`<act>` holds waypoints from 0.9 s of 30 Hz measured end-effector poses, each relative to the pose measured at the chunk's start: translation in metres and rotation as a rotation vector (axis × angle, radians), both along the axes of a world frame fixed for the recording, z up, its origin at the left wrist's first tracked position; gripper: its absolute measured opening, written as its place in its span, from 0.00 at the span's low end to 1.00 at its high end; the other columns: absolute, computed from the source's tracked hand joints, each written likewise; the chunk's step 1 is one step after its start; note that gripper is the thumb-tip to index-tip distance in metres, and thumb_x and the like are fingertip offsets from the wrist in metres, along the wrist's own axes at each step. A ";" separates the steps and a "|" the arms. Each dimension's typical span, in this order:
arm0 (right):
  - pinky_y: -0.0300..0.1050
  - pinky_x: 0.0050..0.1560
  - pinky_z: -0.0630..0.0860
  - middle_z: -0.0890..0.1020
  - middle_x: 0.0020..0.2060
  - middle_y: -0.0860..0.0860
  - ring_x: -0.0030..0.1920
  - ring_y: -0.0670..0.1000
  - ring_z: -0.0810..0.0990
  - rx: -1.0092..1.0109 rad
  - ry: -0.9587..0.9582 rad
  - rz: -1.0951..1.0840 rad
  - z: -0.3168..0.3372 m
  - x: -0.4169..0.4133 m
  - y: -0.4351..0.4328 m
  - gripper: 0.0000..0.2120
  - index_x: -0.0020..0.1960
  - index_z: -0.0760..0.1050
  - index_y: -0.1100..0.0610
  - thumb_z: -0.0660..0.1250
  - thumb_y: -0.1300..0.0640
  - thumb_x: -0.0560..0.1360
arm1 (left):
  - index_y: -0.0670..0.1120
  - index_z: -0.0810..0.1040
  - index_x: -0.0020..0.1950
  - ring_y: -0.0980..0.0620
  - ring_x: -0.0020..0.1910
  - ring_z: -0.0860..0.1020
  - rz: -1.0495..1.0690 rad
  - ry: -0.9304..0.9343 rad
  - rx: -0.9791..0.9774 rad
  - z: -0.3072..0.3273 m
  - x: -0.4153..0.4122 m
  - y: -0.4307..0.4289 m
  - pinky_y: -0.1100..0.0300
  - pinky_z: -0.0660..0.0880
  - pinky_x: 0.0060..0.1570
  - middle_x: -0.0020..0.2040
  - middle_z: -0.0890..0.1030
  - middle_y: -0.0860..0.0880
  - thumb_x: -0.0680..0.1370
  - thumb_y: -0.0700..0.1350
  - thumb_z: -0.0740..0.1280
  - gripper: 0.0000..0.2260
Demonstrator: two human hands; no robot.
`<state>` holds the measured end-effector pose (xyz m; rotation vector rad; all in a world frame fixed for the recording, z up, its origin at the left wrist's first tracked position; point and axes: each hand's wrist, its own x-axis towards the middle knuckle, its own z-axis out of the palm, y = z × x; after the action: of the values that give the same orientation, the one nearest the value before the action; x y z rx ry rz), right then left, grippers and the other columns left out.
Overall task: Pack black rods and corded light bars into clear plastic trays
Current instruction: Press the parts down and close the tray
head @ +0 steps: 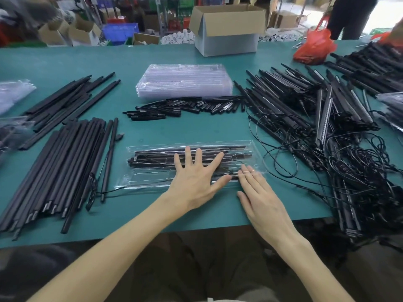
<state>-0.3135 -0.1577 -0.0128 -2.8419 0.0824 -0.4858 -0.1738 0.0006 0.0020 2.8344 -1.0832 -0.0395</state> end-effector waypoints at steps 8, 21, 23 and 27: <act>0.42 0.77 0.59 0.66 0.76 0.48 0.78 0.43 0.60 0.150 -0.063 -0.029 -0.002 -0.016 0.000 0.24 0.77 0.66 0.58 0.64 0.62 0.81 | 0.62 0.40 0.80 0.34 0.80 0.42 0.010 -0.006 -0.009 -0.005 -0.001 0.001 0.29 0.43 0.74 0.81 0.52 0.38 0.74 0.75 0.33 0.36; 0.39 0.79 0.51 0.64 0.78 0.47 0.79 0.41 0.55 0.190 -0.019 -0.025 0.002 -0.014 0.001 0.25 0.78 0.63 0.57 0.61 0.62 0.83 | 0.62 0.38 0.80 0.33 0.79 0.40 0.006 -0.011 0.010 -0.005 -0.001 0.002 0.29 0.43 0.74 0.81 0.49 0.37 0.73 0.74 0.30 0.37; 0.34 0.77 0.53 0.64 0.77 0.46 0.78 0.40 0.57 0.258 -0.046 -0.036 0.001 -0.016 0.003 0.25 0.78 0.64 0.56 0.62 0.62 0.82 | 0.62 0.39 0.80 0.33 0.79 0.40 0.008 0.005 0.001 -0.004 0.001 0.001 0.29 0.43 0.74 0.81 0.49 0.38 0.72 0.74 0.28 0.38; 0.31 0.74 0.57 0.67 0.76 0.46 0.77 0.41 0.62 0.312 -0.107 -0.055 0.000 -0.018 0.005 0.25 0.77 0.67 0.57 0.65 0.64 0.80 | 0.62 0.39 0.80 0.33 0.80 0.41 0.006 -0.001 0.003 -0.003 0.002 0.001 0.29 0.43 0.74 0.81 0.50 0.38 0.73 0.74 0.28 0.37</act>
<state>-0.3317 -0.1526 -0.0129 -2.5105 0.1986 -0.5807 -0.1721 0.0017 -0.0008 2.8404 -1.0756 -0.0397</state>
